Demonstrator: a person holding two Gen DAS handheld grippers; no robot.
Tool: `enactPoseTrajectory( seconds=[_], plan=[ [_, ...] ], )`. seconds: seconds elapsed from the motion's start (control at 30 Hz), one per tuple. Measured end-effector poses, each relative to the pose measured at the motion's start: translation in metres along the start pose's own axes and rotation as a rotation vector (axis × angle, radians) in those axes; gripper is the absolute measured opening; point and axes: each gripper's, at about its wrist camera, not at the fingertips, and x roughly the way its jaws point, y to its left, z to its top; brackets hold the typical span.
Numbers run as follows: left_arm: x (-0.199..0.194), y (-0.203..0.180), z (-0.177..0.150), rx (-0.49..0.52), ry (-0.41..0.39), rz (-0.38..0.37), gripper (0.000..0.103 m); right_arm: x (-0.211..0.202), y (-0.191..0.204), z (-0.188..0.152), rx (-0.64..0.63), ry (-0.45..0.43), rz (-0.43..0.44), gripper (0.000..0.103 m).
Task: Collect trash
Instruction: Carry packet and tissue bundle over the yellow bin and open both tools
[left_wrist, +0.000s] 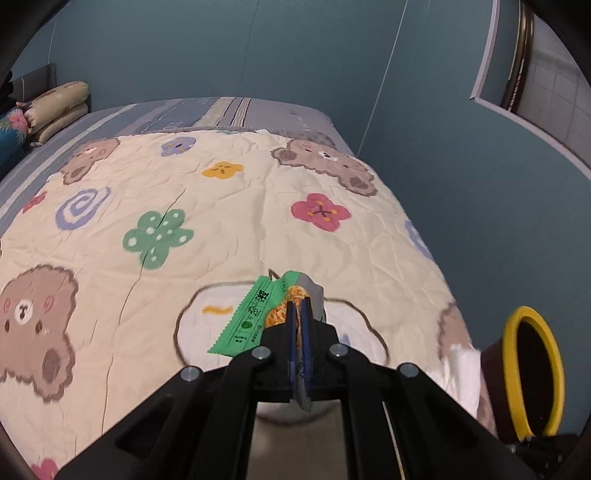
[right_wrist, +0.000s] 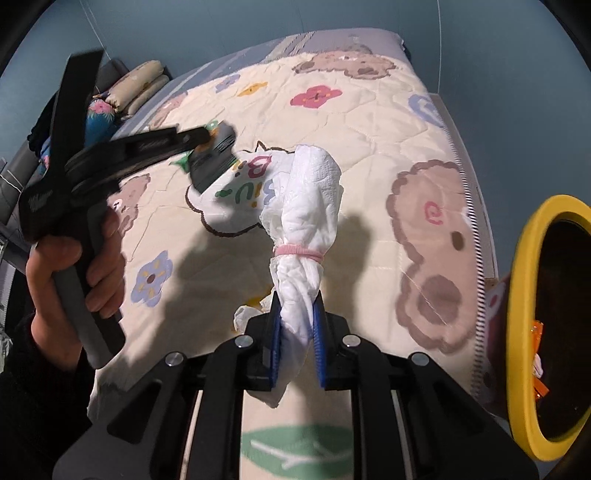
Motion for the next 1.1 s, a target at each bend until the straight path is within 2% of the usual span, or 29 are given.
enactPoseTrajectory(
  seconds=[0.23, 0.57, 0.87, 1.1],
  plan=[
    [-0.058, -0.011, -0.033, 0.017, -0.030, 0.002, 0.003, -0.043, -0.013, -0.020, 0.028, -0.049, 0.019, 0.014],
    [-0.137, -0.046, -0.075, 0.070, -0.087, -0.062, 0.003, -0.113, -0.024, -0.043, 0.075, -0.164, 0.044, 0.014],
    [-0.198, -0.077, -0.091, 0.119, -0.161, -0.129, 0.003, -0.161, -0.032, -0.054, 0.081, -0.270, 0.043, 0.015],
    [-0.227, -0.101, -0.094, 0.160, -0.203, -0.179, 0.003, -0.189, -0.043, -0.062, 0.085, -0.339, 0.030, 0.015]
  ],
)
